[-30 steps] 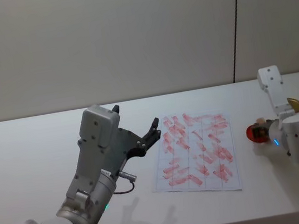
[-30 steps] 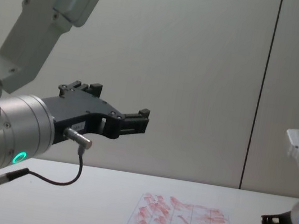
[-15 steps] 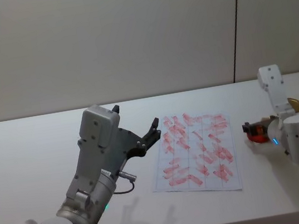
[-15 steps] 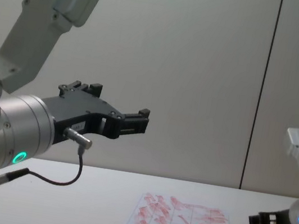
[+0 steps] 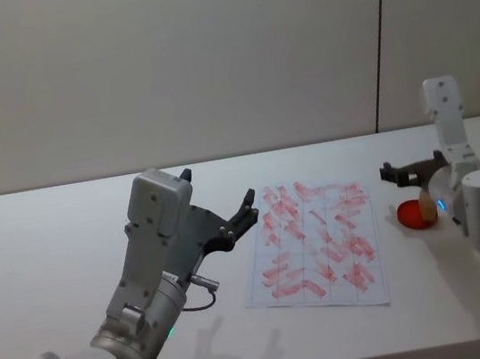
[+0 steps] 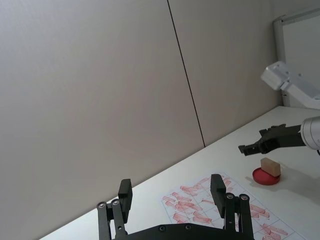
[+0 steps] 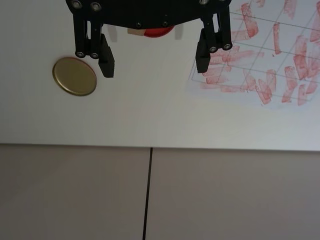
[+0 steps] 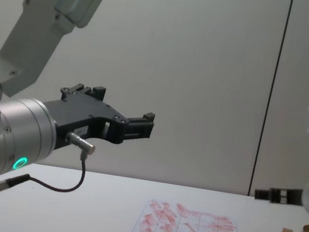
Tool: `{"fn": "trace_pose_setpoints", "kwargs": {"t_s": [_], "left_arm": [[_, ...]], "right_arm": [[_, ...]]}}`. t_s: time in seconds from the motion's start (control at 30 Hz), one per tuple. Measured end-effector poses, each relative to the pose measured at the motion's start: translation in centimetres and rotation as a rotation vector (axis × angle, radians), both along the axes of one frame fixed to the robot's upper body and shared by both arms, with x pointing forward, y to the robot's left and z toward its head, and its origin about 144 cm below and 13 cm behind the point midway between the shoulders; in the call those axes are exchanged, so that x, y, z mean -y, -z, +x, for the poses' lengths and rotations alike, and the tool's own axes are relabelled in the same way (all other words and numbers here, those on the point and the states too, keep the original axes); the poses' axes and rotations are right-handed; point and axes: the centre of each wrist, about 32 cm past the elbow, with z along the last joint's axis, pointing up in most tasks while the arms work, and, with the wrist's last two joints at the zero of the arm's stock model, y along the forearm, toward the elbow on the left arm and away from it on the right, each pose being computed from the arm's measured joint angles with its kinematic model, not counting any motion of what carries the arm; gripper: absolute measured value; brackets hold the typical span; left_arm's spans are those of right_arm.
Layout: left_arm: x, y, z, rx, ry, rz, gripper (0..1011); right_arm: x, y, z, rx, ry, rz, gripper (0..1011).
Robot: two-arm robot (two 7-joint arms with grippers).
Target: Use the one hand to pick up the stamp and affix it onto the A4 paper.
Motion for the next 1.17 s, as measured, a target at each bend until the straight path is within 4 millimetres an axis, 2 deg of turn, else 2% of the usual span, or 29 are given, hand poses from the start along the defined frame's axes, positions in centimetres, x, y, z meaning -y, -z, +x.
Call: {"fn": "trace_pose_setpoints", "kwargs": {"t_s": [0.37,0.93,1.17], "left_arm": [[0.0,0.0,0.0,0.000,0.000,0.000,993],[0.0,0.0,0.0,0.000,0.000,0.000,993],[0.0,0.0,0.0,0.000,0.000,0.000,993]], "right_arm": [[1.0,-1.8,-2.7,0.152,-0.020,0.039,1001],[3.9,-3.4,-9.6,0.429,-0.080,0.065,1001],[4.6,-3.9,-11.3,0.486,-0.098,0.066,1001]]}}
